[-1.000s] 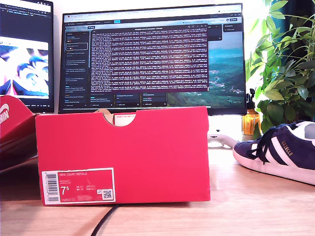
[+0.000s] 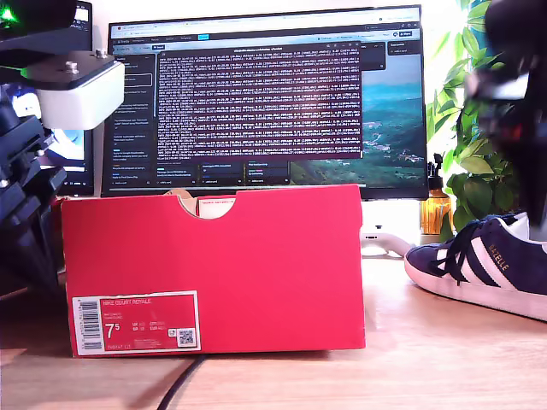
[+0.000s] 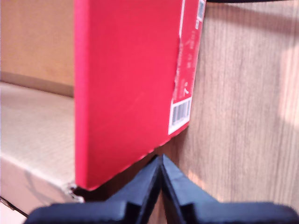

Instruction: Pack the blue shoes by picking the first shoe and placing it inside the red shoebox, left side, then picking and rotating the second shoe and placing it in the shoebox

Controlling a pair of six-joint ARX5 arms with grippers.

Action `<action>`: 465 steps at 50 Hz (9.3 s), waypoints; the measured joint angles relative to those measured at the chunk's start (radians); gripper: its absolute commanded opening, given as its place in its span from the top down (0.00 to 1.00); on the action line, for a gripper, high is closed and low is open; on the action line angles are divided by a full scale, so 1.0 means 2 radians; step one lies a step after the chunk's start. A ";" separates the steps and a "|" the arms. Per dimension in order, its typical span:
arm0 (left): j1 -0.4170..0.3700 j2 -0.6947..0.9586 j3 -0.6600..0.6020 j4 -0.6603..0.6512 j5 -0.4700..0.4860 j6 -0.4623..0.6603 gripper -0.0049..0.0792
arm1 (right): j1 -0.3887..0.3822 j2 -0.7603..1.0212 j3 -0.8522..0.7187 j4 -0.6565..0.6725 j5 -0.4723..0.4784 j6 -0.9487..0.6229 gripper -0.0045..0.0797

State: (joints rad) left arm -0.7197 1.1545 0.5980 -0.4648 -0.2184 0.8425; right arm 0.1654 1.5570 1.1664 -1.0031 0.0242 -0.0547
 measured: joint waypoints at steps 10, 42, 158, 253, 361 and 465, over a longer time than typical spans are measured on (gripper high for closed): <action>0.000 0.000 0.000 0.009 0.000 0.000 0.96 | 0.000 0.054 0.000 -0.005 0.001 -0.010 0.49; 0.000 0.000 0.000 0.008 0.000 0.000 0.96 | 0.018 0.090 0.005 0.008 -0.029 0.024 0.96; 0.000 0.000 0.000 0.009 -0.009 0.000 0.96 | 0.284 0.176 0.093 0.362 -0.204 0.408 0.96; 0.000 0.000 0.000 0.007 -0.008 -0.001 0.96 | 0.127 0.178 0.323 -0.180 0.072 0.518 0.48; 0.000 0.000 0.000 0.006 0.039 -0.001 0.96 | -0.119 0.058 0.001 0.019 0.110 0.682 0.94; 0.000 0.000 0.000 0.005 0.049 0.000 0.96 | 0.000 0.044 0.342 0.030 -0.175 -0.212 0.96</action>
State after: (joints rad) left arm -0.7193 1.1545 0.5983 -0.4541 -0.1207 0.8417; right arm 0.1658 1.6459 1.8496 -0.9432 -0.3248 -0.4778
